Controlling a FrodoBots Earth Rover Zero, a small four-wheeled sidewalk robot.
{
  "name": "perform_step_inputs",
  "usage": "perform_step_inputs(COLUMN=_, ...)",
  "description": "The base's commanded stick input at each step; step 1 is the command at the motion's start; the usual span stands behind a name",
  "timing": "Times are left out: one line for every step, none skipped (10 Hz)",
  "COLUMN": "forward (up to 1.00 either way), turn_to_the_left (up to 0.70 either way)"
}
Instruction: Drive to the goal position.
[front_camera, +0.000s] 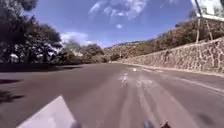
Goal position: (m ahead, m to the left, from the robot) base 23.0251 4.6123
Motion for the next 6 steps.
perform_step_inputs(forward=0.5, turn_to_the_left=0.0)
perform_step_inputs(forward=0.5, turn_to_the_left=0.0)
perform_step_inputs(forward=0.5, turn_to_the_left=0.0)
perform_step_inputs(forward=0.5, turn_to_the_left=0.0)
perform_step_inputs(forward=0.5, turn_to_the_left=0.0)
perform_step_inputs(forward=0.5, turn_to_the_left=0.0)
